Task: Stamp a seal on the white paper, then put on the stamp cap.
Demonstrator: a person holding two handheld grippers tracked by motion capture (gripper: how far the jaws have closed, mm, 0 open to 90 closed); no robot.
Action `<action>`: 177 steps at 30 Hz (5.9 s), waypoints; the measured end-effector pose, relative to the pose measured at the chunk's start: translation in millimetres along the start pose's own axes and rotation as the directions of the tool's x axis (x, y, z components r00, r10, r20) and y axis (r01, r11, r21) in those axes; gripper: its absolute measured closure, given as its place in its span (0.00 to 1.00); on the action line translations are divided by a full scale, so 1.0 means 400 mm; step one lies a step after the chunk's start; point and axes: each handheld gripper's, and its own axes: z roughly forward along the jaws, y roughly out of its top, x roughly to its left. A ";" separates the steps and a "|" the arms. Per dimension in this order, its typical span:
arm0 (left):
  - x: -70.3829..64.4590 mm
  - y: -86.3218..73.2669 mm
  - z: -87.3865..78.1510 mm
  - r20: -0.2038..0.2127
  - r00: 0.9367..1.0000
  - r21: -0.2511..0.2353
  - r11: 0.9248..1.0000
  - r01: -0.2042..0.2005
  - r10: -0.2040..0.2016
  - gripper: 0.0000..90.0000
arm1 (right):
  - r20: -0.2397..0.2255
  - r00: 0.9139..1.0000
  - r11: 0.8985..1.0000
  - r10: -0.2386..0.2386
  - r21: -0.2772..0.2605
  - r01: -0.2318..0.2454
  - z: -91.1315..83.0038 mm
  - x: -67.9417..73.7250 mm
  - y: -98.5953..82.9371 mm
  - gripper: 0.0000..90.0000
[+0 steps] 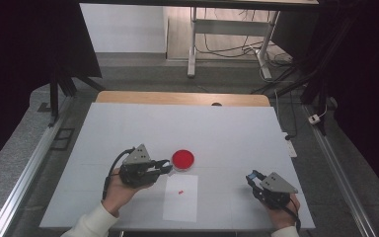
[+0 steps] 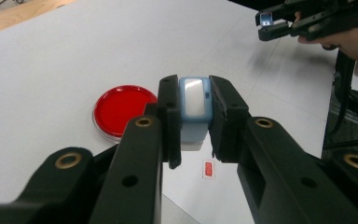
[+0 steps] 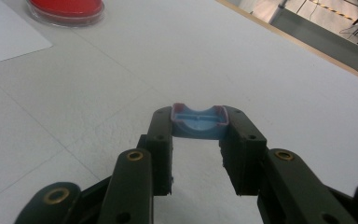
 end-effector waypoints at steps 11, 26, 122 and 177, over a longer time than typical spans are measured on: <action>0.004 0.001 -0.005 0.000 1.000 -0.009 1.000 0.008 -0.008 0.83 | -0.008 1.000 1.000 0.010 -0.005 -0.010 0.000 0.002 0.001 0.72; 0.005 0.000 -0.001 -0.004 1.000 -0.005 1.000 0.006 -0.006 0.83 | -0.033 0.999 0.999 0.031 -0.022 -0.031 0.000 0.012 0.010 0.72; -0.002 0.007 0.021 0.003 1.000 -0.011 1.000 0.007 -0.007 0.83 | -0.271 0.961 0.994 -0.059 -0.105 0.031 0.151 0.309 0.156 0.72; -0.035 0.007 0.062 0.073 0.996 -0.016 0.999 0.046 -0.045 0.83 | -0.230 0.971 0.987 -0.064 -0.155 0.028 0.173 0.359 0.190 0.72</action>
